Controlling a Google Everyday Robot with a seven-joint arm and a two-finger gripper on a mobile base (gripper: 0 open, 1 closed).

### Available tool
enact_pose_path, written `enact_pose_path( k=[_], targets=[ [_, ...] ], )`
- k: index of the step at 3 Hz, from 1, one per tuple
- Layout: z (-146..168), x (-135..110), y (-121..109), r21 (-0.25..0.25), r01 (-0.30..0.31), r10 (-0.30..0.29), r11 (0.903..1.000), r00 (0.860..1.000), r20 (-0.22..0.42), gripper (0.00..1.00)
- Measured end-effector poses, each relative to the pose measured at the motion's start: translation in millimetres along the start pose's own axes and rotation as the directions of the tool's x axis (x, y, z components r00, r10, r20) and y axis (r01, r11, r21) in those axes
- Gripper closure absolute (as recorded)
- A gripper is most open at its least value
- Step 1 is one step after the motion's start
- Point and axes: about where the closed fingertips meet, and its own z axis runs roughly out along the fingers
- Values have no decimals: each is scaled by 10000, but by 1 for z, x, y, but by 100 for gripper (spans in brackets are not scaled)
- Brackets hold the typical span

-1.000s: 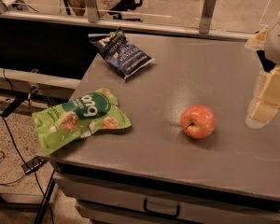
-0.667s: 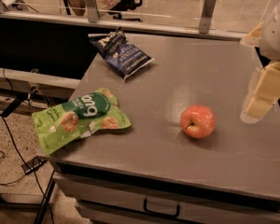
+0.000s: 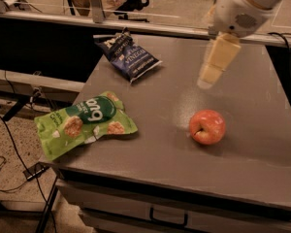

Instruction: Pick blue chip bag

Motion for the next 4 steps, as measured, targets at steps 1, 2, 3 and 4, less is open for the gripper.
enact_pose_path(
  k=[1,2,3,4],
  targets=[
    [34,-32,-41,58,28,-29,10000,9998,201,0],
    [65,-47,-64,3,-184,183,9998,9995,242,0],
    [106,-76,-82,-151,-282,286,9995,9991,306,0],
    [143,-100,-95,-174,-665,675,9976,9954,680,0]
  ],
)
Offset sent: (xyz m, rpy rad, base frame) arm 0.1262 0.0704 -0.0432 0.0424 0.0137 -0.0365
